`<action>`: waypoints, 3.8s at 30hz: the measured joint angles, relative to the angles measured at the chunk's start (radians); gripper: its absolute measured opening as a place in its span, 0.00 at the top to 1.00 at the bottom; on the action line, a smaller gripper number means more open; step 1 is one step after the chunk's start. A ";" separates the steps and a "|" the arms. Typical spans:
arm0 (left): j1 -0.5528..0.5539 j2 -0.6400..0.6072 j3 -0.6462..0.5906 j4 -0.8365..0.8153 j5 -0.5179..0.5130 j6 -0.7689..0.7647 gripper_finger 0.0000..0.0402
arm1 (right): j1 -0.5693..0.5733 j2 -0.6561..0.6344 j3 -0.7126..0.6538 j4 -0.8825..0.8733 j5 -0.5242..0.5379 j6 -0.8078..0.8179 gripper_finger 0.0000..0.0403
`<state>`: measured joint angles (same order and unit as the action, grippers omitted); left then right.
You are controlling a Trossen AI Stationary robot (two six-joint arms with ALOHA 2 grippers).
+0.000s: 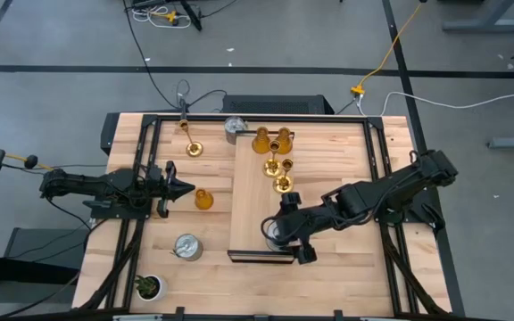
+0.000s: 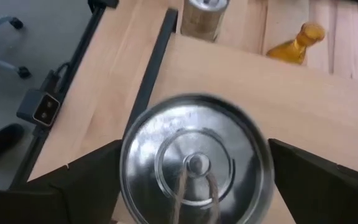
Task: Pick & Place candle stick holders
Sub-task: Put the bottom right scented candle on the shelf
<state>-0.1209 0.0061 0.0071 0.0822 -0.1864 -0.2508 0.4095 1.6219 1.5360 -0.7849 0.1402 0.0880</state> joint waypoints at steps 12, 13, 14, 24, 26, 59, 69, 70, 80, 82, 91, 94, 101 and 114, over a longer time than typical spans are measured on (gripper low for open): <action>0.000 0.000 0.000 0.000 0.000 0.000 0.98 | -0.002 -0.077 0.000 0.049 0.002 -0.044 0.03; 0.000 0.000 0.000 0.000 0.000 0.000 0.98 | -0.002 -0.083 0.000 0.054 0.007 -0.044 0.03; 0.000 0.000 0.000 0.000 0.000 0.000 0.98 | -0.002 -0.087 0.000 0.058 0.019 -0.042 0.03; 0.000 0.000 0.000 0.000 0.000 0.000 0.98 | -0.033 -0.099 0.000 0.047 0.114 0.051 0.17; 0.000 0.000 0.000 0.000 0.000 0.000 0.98 | -0.045 -0.098 0.000 0.034 0.114 0.066 0.22; 0.000 0.000 0.000 0.000 0.000 0.000 0.98 | -0.097 -0.097 -0.099 0.005 0.052 0.085 0.98; 0.000 0.000 0.000 0.000 0.000 0.000 0.98 | -0.097 -0.097 -0.099 0.005 0.046 0.085 1.00; 0.000 0.000 0.000 0.000 0.000 0.000 0.98 | -0.097 -0.097 -0.099 0.005 0.038 0.084 1.00; 0.000 0.000 0.000 0.000 0.000 0.000 0.98 | -0.097 -0.097 -0.099 0.005 -0.002 0.083 1.00; 0.000 0.000 0.000 0.000 0.000 0.000 0.98 | -0.097 -0.097 -0.099 0.004 -0.001 0.074 1.00; 0.000 0.000 0.000 0.000 0.000 0.000 0.98 | -0.097 -0.097 -0.099 0.004 -0.002 0.038 1.00; 0.000 0.000 0.000 0.000 0.000 0.000 0.98 | -0.097 -0.097 -0.099 0.004 -0.022 0.030 1.00; 0.000 0.000 0.000 0.000 0.000 0.000 0.98 | -0.097 -0.097 -0.099 0.003 -0.052 0.017 1.00; 0.000 0.000 0.000 0.000 0.000 0.000 0.98 | -0.097 -0.097 -0.099 0.003 -0.055 0.003 1.00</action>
<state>-0.1209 0.0062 0.0073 0.0821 -0.1864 -0.2509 0.3126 1.5246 1.4368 -0.7815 0.0853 0.0908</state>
